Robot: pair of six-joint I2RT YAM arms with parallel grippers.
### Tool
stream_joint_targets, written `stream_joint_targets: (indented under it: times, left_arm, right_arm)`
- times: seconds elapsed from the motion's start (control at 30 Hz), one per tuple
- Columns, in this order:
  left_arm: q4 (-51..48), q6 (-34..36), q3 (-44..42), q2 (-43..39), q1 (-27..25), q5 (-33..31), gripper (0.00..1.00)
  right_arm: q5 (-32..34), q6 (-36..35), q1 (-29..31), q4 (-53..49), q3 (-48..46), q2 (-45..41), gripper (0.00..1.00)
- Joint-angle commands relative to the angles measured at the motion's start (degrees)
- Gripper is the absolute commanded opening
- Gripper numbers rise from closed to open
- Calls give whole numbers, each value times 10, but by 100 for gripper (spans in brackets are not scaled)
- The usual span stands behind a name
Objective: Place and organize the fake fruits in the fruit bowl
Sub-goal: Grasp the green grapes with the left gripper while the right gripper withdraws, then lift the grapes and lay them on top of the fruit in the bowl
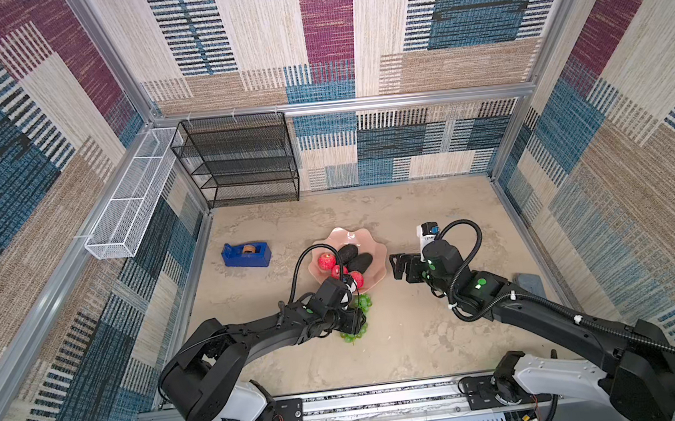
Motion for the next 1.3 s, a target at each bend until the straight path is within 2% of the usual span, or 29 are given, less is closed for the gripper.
stream_joint_targets:
  times: [0.0, 0.1, 0.17, 0.3, 0.43, 0.57, 0.63, 0.73, 0.83, 1.03, 1.27]
  left_arm:
    - [17, 10, 0, 5, 0, 15, 42]
    - [17, 15, -10, -8, -1, 26, 31]
    - [17, 17, -21, -28, -1, 41, 29]
    - [-3, 16, -44, -98, -2, 58, 29]
    - [-59, 25, -52, -203, -3, 66, 30]
    - [-117, 48, -22, -293, -2, 18, 34]
    - [-137, 70, 9, -307, -1, -6, 37]
    - [-144, 108, 65, -283, 2, -41, 39]
    - [-122, 139, 118, -222, 19, -61, 40]
    - [-51, 145, 198, -95, 90, -23, 39]
    - [13, 163, 230, 19, 111, -40, 40]
  right_arm:
    - [15, 4, -2, 15, -4, -11, 100]
    - [20, 3, -3, 15, -7, -18, 100]
    - [20, 2, -4, 15, -7, -21, 100]
    - [22, 2, -5, 15, -7, -24, 100]
    - [23, 1, -5, 17, -7, -25, 100]
    - [19, -1, -7, 23, -5, -19, 100]
    - [15, -2, -7, 24, -2, -16, 100]
    - [13, -2, -7, 26, -1, -17, 100]
    - [11, -1, -7, 25, -3, -22, 100]
    - [18, 6, -7, 13, -13, -50, 100]
    - [27, 8, -8, 5, -28, -67, 100]
